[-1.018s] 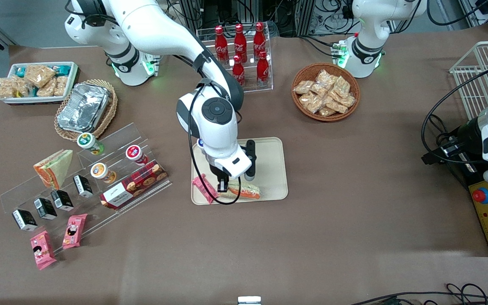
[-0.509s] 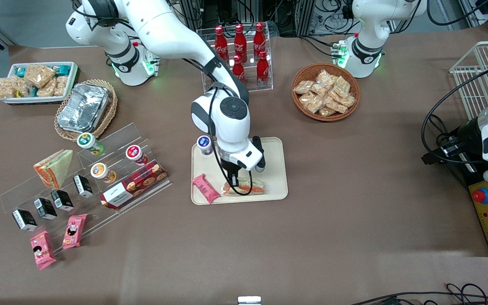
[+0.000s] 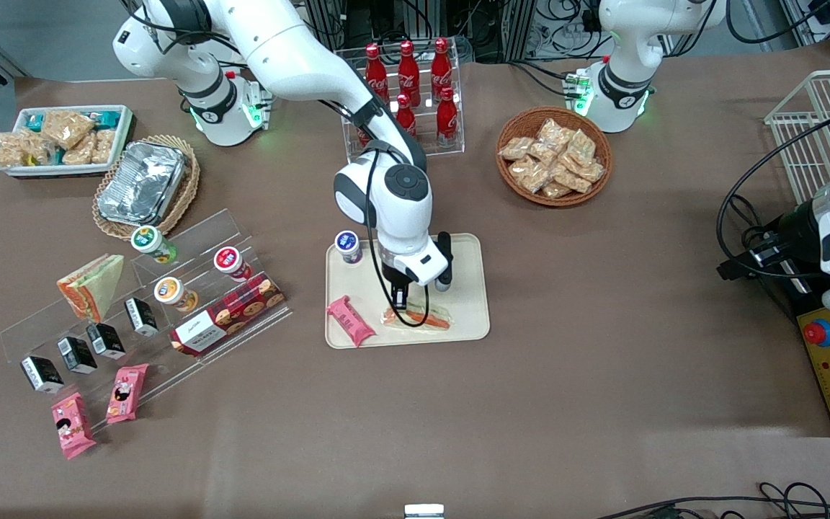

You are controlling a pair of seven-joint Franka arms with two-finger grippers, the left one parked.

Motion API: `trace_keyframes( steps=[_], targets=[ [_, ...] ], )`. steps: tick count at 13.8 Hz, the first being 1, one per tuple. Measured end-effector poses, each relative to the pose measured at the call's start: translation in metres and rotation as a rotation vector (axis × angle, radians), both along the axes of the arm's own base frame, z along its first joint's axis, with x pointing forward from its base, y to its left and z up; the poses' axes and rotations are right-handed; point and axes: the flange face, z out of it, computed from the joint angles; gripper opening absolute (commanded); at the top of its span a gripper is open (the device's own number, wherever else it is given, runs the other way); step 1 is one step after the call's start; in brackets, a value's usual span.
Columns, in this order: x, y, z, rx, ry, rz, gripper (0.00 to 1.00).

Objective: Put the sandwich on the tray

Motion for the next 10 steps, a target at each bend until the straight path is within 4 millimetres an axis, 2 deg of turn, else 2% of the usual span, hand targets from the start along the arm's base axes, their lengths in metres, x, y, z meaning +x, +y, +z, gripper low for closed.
trace_keyframes(
  steps=[3,5,8,10],
  targets=[
    [0.013,-0.010,0.011,0.012,-0.021,-0.021,0.98],
    [0.023,-0.020,0.033,0.041,-0.037,-0.054,0.98],
    [0.046,-0.059,0.084,0.093,0.007,-0.174,0.98],
    [0.059,-0.095,0.121,0.120,0.044,-0.255,0.98]
  ],
)
